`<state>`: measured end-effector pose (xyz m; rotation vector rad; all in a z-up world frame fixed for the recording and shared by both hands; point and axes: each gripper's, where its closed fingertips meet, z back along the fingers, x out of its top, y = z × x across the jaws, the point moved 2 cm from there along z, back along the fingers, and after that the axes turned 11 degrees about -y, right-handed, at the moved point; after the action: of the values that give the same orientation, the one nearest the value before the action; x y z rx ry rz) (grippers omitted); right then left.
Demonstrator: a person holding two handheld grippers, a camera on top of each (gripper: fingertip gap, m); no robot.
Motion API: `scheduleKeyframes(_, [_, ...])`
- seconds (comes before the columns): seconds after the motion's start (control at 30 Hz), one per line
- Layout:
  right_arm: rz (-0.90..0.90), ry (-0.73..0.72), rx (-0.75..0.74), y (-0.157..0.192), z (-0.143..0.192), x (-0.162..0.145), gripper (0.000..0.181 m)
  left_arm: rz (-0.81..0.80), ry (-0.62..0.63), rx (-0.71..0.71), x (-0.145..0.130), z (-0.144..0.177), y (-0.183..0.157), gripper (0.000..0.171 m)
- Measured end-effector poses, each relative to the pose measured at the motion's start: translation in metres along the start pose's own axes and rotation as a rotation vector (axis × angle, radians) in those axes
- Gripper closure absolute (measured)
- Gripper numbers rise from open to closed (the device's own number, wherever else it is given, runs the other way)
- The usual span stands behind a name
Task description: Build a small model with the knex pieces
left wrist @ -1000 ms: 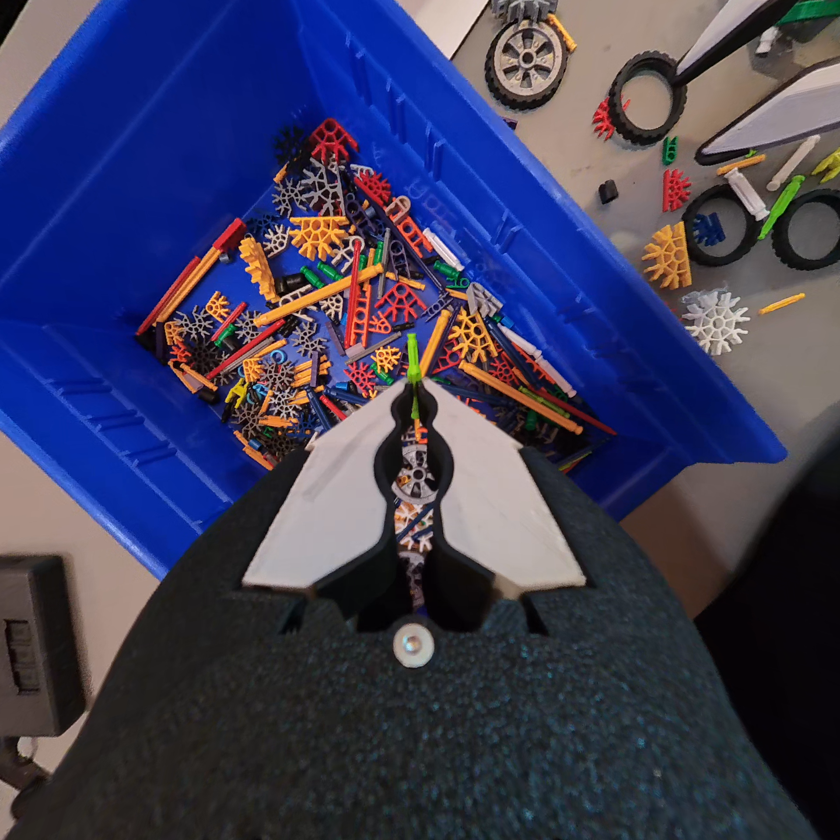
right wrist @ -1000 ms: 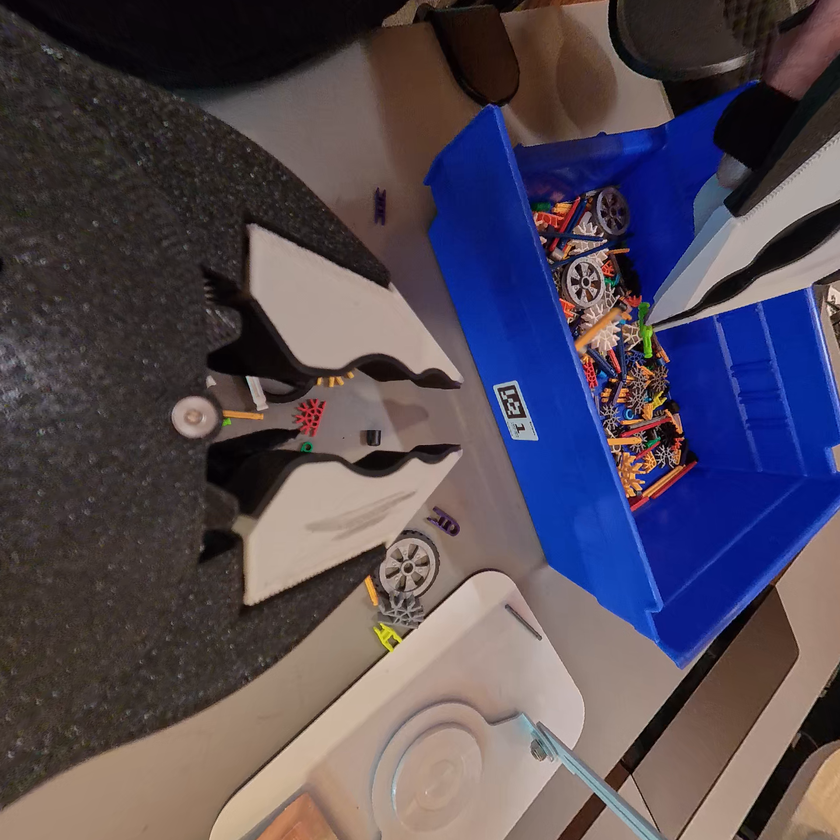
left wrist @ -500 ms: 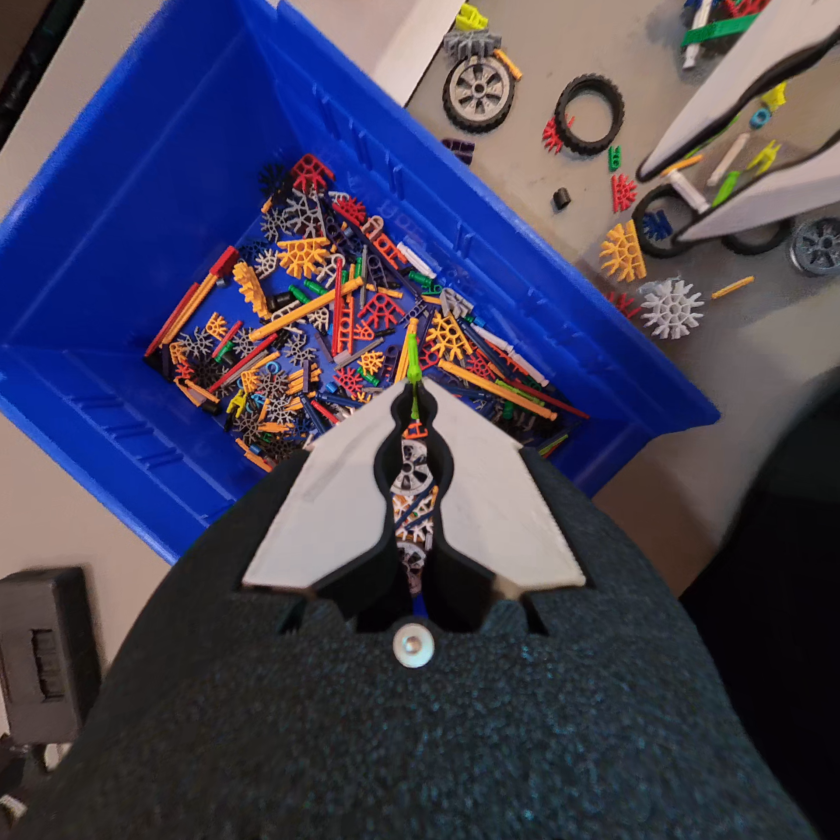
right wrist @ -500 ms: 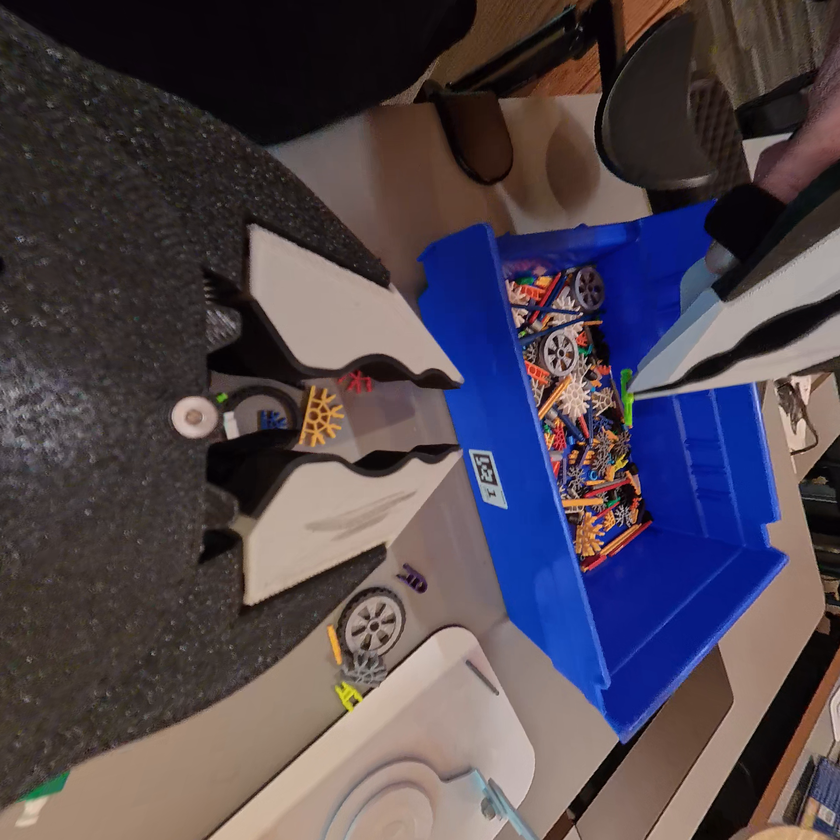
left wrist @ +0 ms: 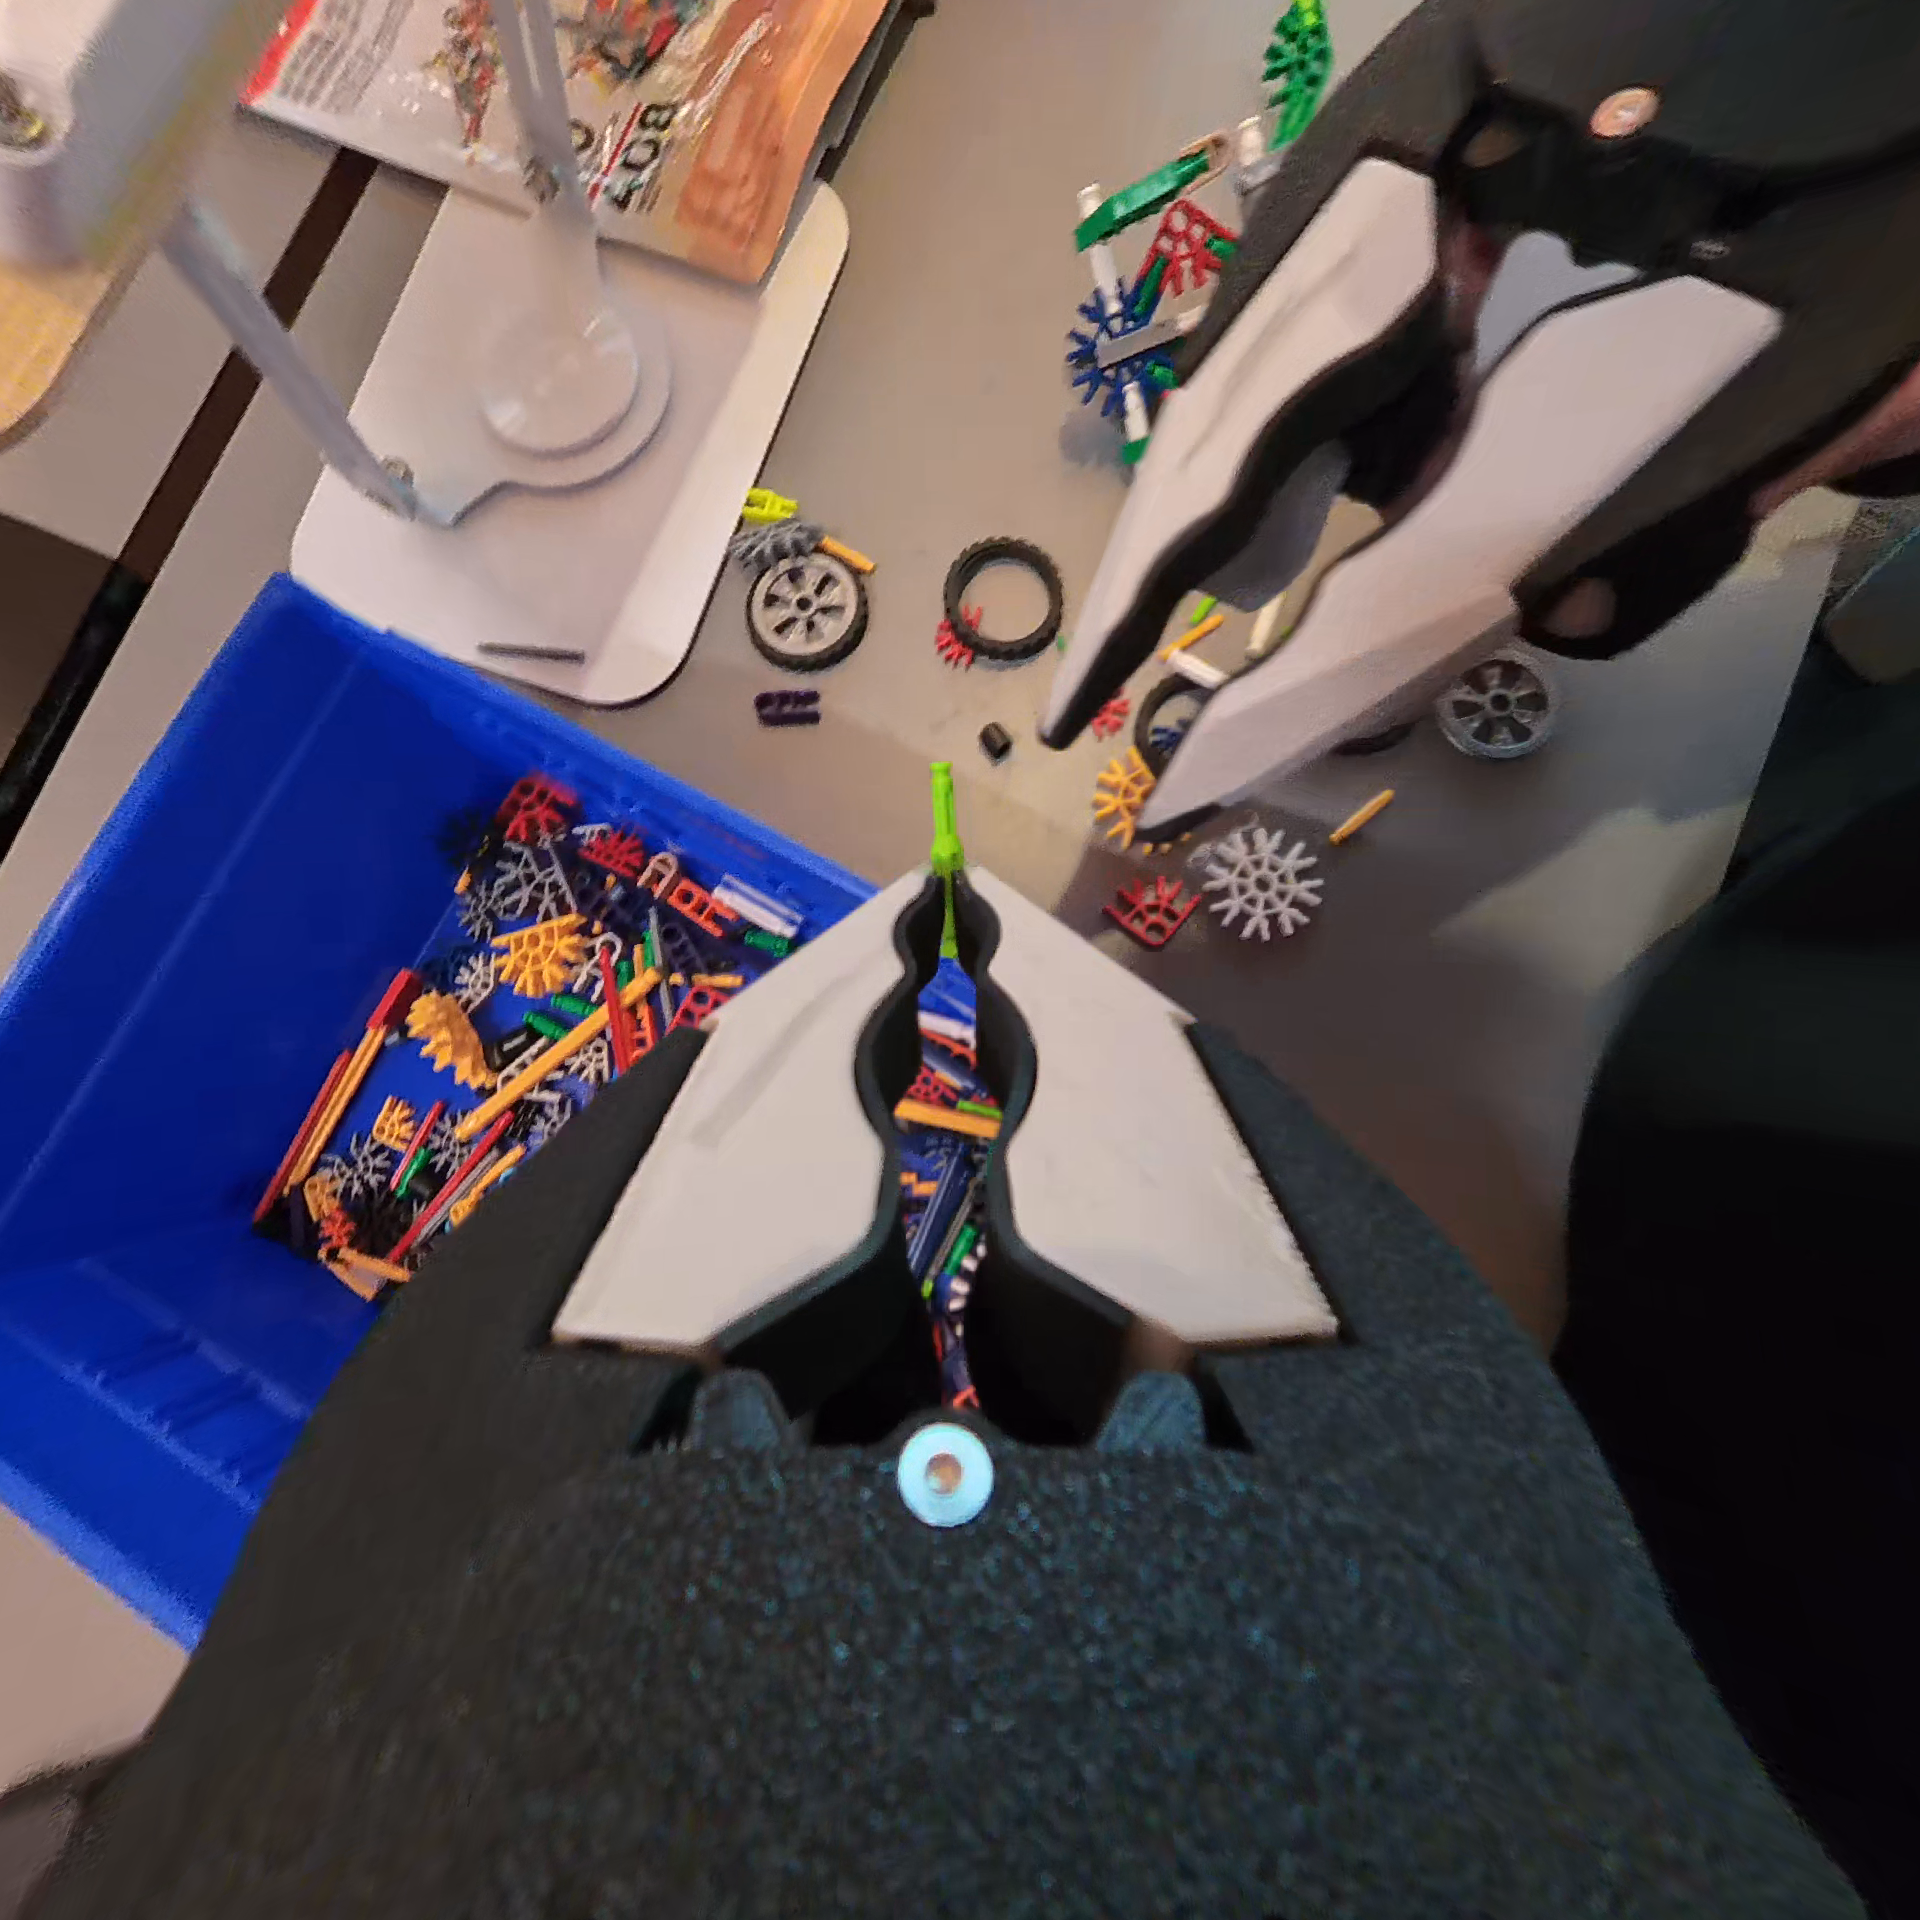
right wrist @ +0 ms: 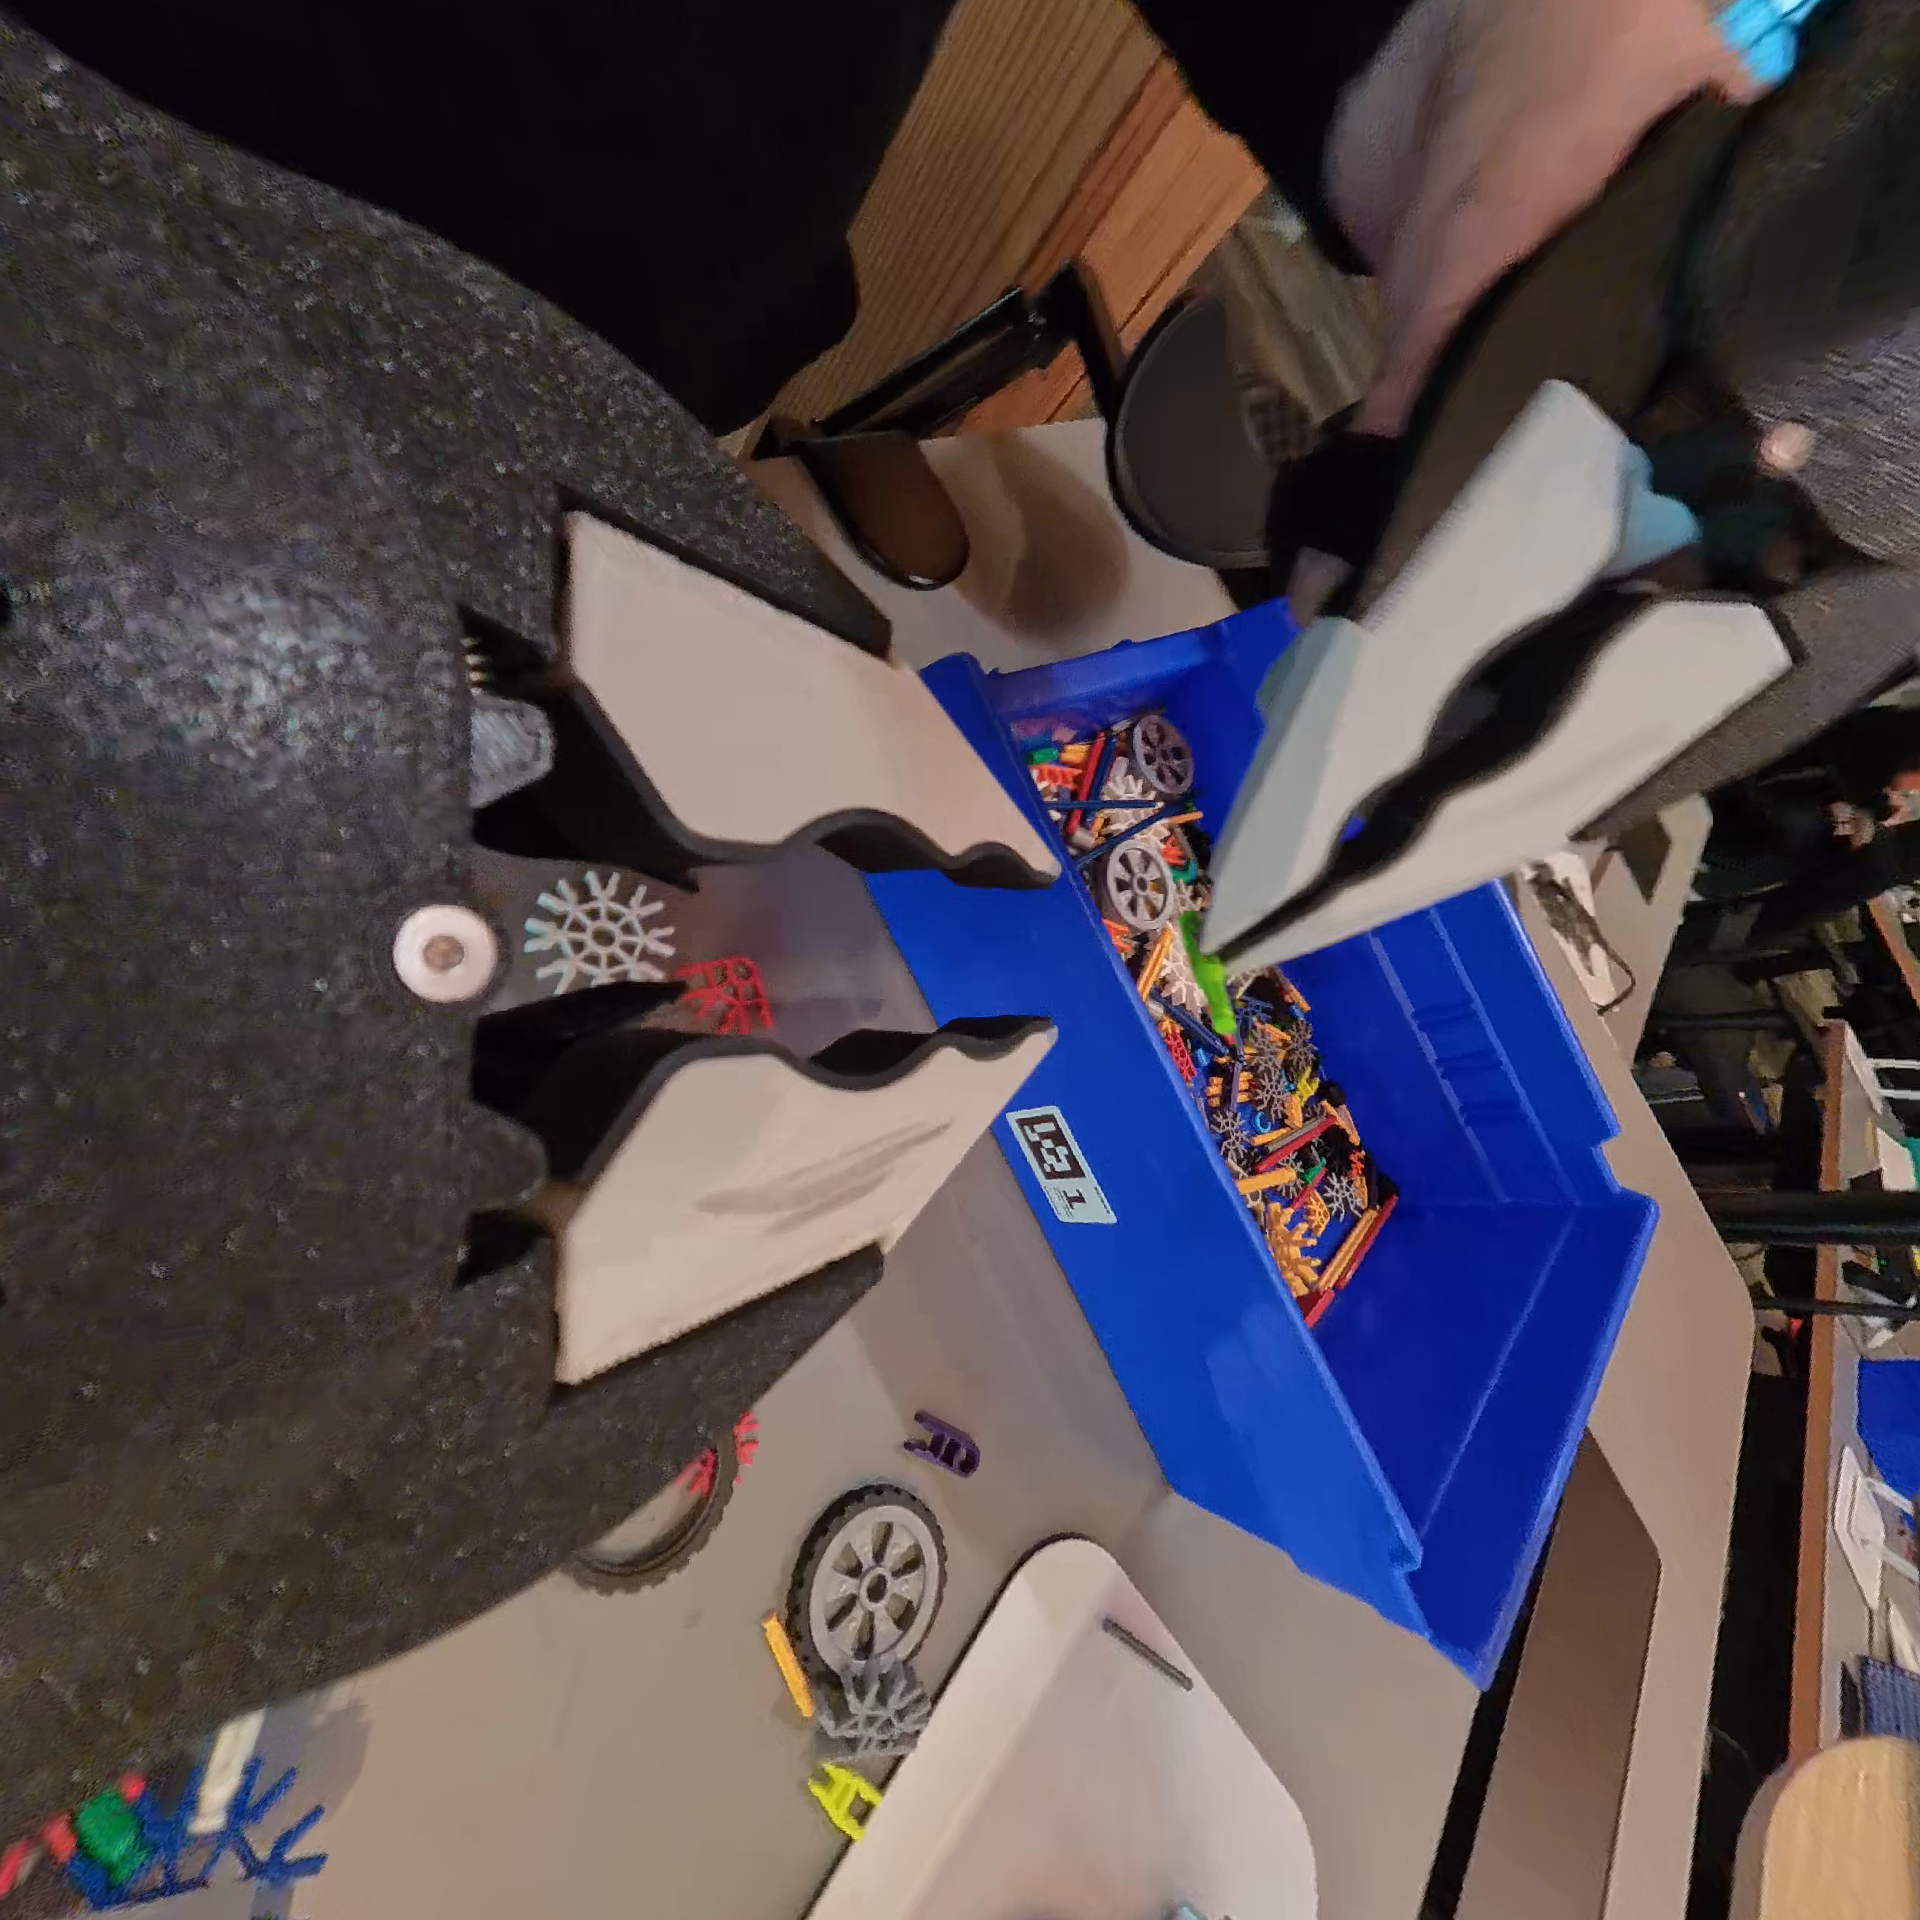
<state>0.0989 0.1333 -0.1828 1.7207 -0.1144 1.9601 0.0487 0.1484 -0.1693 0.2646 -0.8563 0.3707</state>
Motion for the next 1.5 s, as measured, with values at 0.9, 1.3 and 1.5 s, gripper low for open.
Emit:
scheduleKeyframes(0.9, [-0.282, -0.138, 0.133, 0.023, 0.002, 0.004, 0.180, -0.196, -0.049, -0.129, -0.007, -0.006, -0.046, 0.171])
scheduleKeyframes(1.3, [-0.201, -0.063, 0.030, 0.022, 0.017, -0.022, 0.176, -0.200, -0.014, -0.170, -0.017, -0.004, -0.045, 0.171])
scheduleKeyframes(1.5, [-0.178, -0.042, 0.001, 0.010, 0.020, -0.022, 0.176, -0.159, 0.033, -0.126, -0.033, 0.018, -0.024, 0.166])
